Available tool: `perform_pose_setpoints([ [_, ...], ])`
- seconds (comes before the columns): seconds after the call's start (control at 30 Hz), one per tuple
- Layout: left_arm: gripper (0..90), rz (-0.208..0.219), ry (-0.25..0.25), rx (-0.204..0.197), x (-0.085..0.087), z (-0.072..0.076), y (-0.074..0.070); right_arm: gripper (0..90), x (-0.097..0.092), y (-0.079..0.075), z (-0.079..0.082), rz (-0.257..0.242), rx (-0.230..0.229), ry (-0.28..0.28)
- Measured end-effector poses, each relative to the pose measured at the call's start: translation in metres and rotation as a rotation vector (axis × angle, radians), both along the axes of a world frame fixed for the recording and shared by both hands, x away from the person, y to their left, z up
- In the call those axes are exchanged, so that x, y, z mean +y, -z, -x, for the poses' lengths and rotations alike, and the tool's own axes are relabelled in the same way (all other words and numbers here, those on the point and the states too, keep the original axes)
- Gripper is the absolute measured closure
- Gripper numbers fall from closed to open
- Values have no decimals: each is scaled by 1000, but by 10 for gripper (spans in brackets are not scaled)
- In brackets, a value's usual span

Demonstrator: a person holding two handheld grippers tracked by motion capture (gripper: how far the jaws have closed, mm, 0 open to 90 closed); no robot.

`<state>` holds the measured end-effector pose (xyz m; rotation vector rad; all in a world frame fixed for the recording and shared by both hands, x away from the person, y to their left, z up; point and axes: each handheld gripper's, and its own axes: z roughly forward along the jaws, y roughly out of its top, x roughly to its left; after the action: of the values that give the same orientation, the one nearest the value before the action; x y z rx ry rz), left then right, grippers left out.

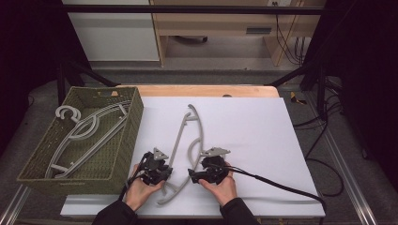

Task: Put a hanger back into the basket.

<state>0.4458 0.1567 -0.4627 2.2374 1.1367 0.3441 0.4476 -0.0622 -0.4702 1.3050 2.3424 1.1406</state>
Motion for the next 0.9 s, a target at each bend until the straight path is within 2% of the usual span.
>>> perform_pose_setpoints([
  [0.1, 749, 20, 10, -8, 4, 0, -2, 221, 8, 4, -1, 12, 23, 2],
  [0.27, 696, 54, 11, -37, 12, 1, -8, 261, 14, 8, -1, 55, 20, 0],
  [0.4, 593, 100, 54, -83, 20, 3, -17, 298, 14, 8, -1, 54, 27, 19],
  [0.57, 485, 166, 104, -113, 27, 6, -26, 413, 13, 6, -1, 104, 14, 23],
  [0.6, 464, 176, 105, -119, 28, 7, -27, 433, 13, 5, -1, 104, 24, 22],
  [0.7, 439, 182, 109, -138, 30, 9, -29, 459, 11, 2, -1, 126, 38, 19],
  [0.9, 431, 181, 107, -138, 31, 10, -30, 531, 7, -3, 0, 158, 74, 19],
])
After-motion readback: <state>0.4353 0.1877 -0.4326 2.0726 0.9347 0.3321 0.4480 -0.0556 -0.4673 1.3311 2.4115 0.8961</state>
